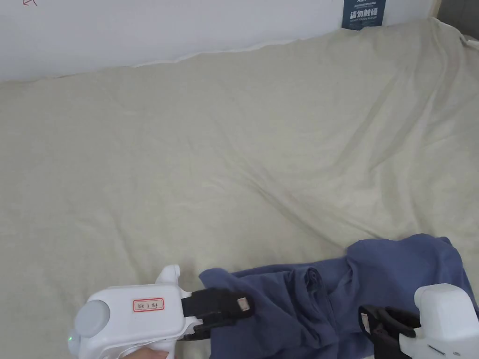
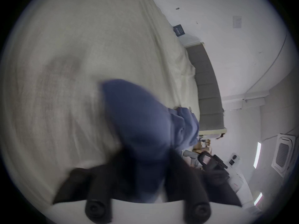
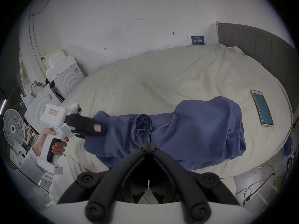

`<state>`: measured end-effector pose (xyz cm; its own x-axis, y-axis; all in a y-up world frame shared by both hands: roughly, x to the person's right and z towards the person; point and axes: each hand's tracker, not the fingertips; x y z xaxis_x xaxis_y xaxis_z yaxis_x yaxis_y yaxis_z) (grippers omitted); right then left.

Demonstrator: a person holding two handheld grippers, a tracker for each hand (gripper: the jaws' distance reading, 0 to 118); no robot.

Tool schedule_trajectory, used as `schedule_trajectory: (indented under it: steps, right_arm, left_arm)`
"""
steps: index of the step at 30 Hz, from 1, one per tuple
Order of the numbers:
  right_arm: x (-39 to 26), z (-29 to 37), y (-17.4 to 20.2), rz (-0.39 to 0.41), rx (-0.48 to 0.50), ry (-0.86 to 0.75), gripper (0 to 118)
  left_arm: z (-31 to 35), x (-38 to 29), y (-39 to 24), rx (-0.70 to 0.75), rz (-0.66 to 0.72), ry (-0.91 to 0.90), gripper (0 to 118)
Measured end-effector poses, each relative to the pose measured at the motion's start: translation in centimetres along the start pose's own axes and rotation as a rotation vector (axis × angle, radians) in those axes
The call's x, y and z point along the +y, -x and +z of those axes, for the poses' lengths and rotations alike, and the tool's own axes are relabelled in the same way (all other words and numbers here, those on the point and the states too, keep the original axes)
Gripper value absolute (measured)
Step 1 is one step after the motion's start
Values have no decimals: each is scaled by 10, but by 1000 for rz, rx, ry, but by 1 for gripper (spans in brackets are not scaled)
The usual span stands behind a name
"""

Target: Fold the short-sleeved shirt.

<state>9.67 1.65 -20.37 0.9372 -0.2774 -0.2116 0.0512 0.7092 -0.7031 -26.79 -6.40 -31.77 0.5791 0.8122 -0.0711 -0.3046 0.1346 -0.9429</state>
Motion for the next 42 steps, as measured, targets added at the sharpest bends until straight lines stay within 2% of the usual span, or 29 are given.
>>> schedule_trajectory:
  steps: [2, 9, 13, 18, 20, 22, 30, 32, 37, 42]
  right_arm:
    - [0, -1, -1, -11, 1, 0, 0]
    - [0, 1, -2, -5, -3, 2, 0]
    - [1, 1, -1, -13, 0, -2, 0]
    - [4, 5, 7, 15, -1, 1, 0]
    - [4, 7, 9, 22, 7, -2, 0]
    - [6, 8, 10, 25, 5, -4, 0]
    - [5, 4, 11, 12, 16, -12, 0]
    - [3, 3, 11, 13, 16, -7, 0]
    - [-1, 5, 6, 0, 26, -11, 0]
    - [-3, 15, -13, -37, 42, -29, 0]
  left_arm:
    - [-5, 0, 2, 59, 26, -19, 15]
    - [14, 2, -3, 36, -40, -6, 15]
    - [30, 3, -1, 21, -31, -13, 15]
    - [67, 0, 3, -26, -39, -58, 15]
    - [94, 1, 8, 32, -79, -87, 15]
    - [124, 4, 20, 51, -43, -117, 15]
    - [209, -5, 41, 298, 25, -239, 15]
    - [212, -8, 33, 316, 12, -239, 15]
    - [187, -13, -7, 243, -10, -225, 15]
    - [119, -4, -57, 157, -71, -136, 15]
